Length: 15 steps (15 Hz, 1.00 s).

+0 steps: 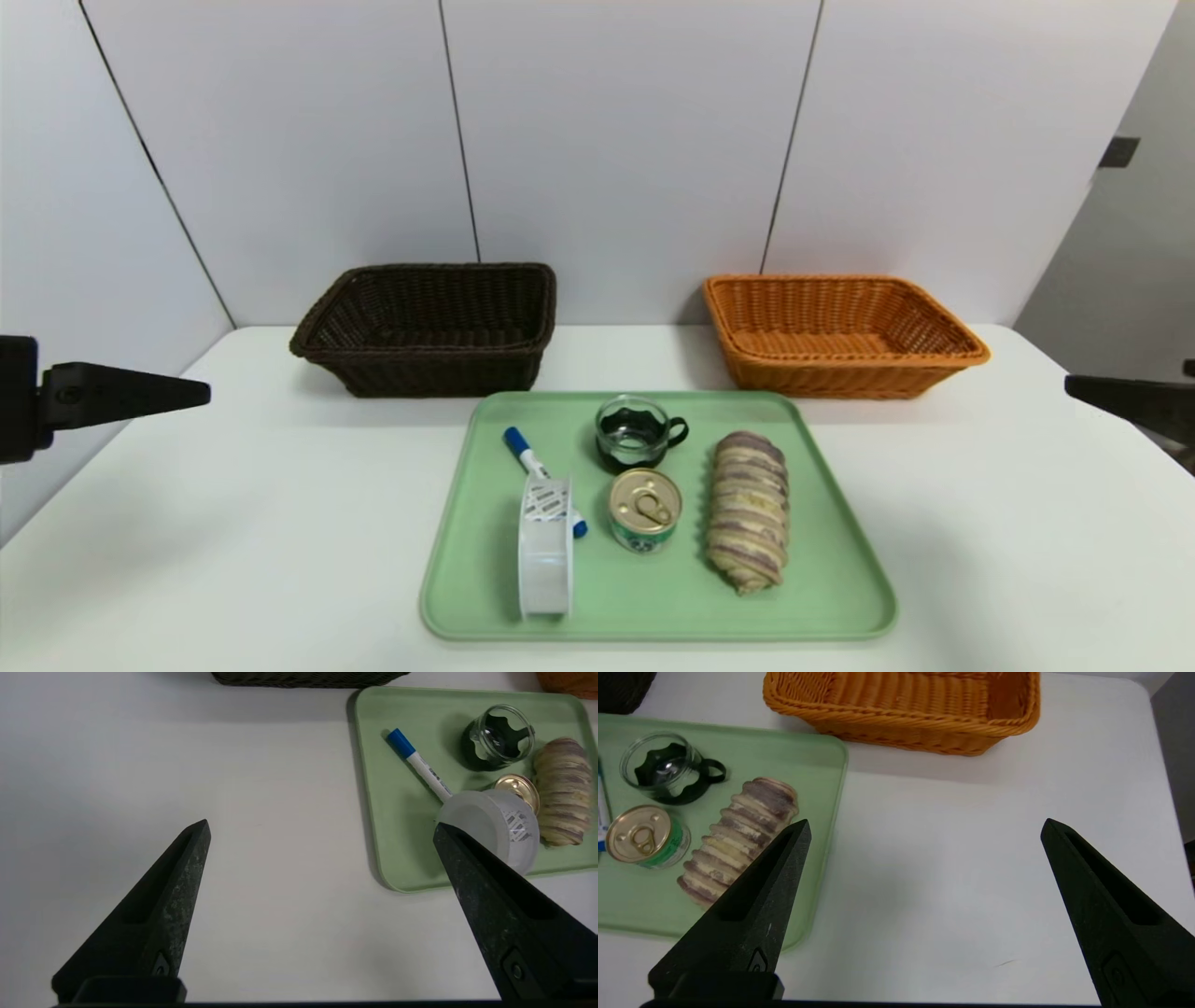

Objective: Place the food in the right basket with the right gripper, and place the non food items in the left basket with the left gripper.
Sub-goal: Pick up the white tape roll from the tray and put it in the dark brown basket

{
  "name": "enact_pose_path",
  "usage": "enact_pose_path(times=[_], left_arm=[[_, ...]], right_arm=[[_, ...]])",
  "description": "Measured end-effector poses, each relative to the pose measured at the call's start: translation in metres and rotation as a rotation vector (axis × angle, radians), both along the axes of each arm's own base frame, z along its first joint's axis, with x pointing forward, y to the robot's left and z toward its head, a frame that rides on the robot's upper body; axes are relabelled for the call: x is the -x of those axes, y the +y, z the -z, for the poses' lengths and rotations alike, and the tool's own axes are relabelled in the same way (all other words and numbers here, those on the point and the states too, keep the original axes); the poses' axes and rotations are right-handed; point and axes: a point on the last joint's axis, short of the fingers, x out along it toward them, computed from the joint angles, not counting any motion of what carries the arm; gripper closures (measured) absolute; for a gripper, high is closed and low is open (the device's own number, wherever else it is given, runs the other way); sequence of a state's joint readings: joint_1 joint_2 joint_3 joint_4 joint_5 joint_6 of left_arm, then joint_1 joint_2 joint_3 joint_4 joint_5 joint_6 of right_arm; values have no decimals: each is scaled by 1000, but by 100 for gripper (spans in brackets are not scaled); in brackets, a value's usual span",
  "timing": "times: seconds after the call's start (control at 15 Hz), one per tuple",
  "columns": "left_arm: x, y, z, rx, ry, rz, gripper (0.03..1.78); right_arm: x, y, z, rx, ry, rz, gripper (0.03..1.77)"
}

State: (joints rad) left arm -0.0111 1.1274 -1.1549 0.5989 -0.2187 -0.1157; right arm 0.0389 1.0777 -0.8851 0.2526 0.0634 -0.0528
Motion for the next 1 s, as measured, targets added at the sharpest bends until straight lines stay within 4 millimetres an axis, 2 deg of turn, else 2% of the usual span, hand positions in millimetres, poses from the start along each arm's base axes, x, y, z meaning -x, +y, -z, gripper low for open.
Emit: enact_pose_path(times=[0.33, 0.73, 1.0], left_arm=[[-23, -21, 8, -2, 71, 140, 12], [-27, -55, 4, 5, 76, 323, 12], [-31, -72, 0, 24, 85, 386, 12]], right_arm=[[-9, 7, -6, -44, 97, -191, 10], [-27, 12, -15, -70, 113, -251, 10], [-37, 25, -24, -69, 96, -316, 10]])
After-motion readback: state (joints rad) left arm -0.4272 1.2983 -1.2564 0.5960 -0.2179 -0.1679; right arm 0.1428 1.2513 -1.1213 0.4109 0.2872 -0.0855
